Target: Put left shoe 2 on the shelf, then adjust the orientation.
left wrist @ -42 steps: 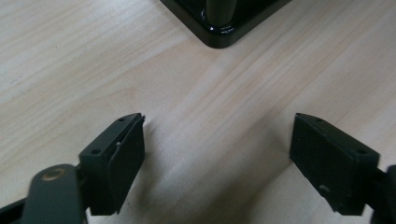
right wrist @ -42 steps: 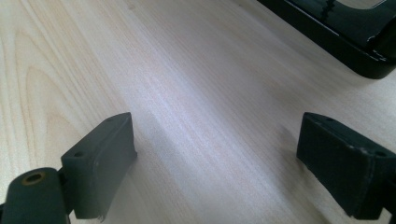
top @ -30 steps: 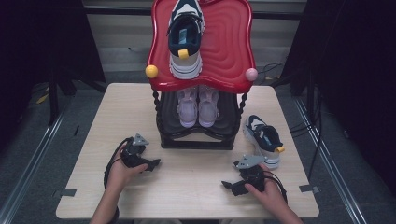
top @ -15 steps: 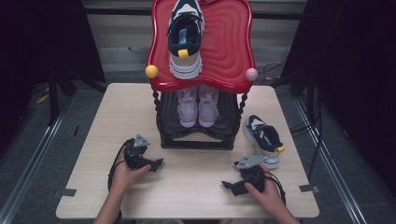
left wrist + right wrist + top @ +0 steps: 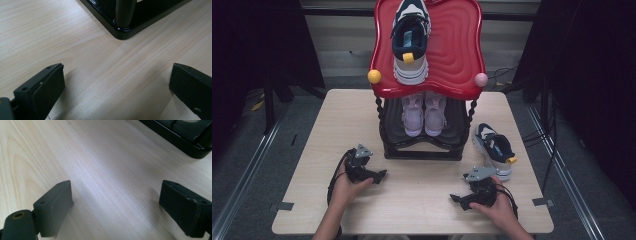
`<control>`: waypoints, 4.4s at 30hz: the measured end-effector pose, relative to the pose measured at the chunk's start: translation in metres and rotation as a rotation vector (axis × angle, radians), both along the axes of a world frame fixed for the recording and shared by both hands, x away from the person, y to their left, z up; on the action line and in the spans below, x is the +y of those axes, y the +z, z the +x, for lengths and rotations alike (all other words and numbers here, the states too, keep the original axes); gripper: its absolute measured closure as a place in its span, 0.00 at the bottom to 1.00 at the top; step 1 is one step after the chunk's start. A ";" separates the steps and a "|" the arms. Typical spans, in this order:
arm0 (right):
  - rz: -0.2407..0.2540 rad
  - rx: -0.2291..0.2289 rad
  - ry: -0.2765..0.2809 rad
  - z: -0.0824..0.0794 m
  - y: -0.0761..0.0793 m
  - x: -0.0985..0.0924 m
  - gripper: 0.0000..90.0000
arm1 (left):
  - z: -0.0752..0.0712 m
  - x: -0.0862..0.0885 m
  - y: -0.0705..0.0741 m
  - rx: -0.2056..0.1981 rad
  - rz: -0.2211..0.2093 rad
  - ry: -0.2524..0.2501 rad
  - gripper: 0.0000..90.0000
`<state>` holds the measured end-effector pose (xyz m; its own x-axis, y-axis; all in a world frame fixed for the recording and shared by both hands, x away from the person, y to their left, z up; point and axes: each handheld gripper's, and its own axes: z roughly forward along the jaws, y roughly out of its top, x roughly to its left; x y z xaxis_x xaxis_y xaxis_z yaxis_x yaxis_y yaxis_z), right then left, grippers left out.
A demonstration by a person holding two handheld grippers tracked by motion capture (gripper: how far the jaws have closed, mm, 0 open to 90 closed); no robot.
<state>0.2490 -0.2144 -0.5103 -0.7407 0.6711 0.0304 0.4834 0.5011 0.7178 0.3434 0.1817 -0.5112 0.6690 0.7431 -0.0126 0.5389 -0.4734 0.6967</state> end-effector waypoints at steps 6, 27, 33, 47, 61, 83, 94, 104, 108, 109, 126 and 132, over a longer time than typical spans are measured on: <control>-0.027 0.051 0.018 0.001 0.007 -0.005 0.18 | 0.000 0.000 0.000 0.000 0.000 0.000 0.00; -0.060 0.115 0.075 0.009 0.043 -0.025 0.19 | 0.000 0.000 0.000 0.000 0.000 -0.001 0.00; -0.086 0.136 0.118 0.017 0.055 -0.028 0.19 | 0.000 0.000 0.000 0.000 -0.002 -0.001 0.00; -0.153 0.150 0.171 0.035 0.080 -0.028 0.20 | 0.000 0.000 0.000 0.000 -0.002 -0.002 0.00; -0.169 0.136 0.145 0.049 0.104 -0.043 0.20 | 0.000 0.000 0.000 0.000 -0.002 -0.001 0.00; -0.269 0.138 0.108 0.065 0.112 -0.066 0.21 | 0.000 0.000 0.000 0.000 -0.002 -0.002 0.00; -0.359 0.161 0.115 0.068 0.104 -0.073 0.24 | 0.000 0.000 0.000 0.000 -0.002 -0.001 0.00; -0.406 0.199 0.113 0.064 0.095 -0.077 0.25 | 0.000 0.000 0.000 0.000 -0.002 -0.002 0.00; -0.403 0.204 0.116 0.062 0.093 -0.079 0.26 | 0.000 0.000 0.000 0.000 -0.002 -0.001 0.00; -0.402 0.205 0.115 0.062 0.093 -0.079 0.26 | 0.000 0.000 0.000 0.000 -0.002 -0.002 0.00; -0.427 0.231 0.119 0.061 0.095 -0.068 0.31 | 0.000 0.000 0.000 0.000 -0.002 -0.003 0.00; -0.463 0.207 0.140 0.061 0.096 -0.063 0.49 | 0.000 0.000 0.000 0.002 -0.003 -0.002 0.00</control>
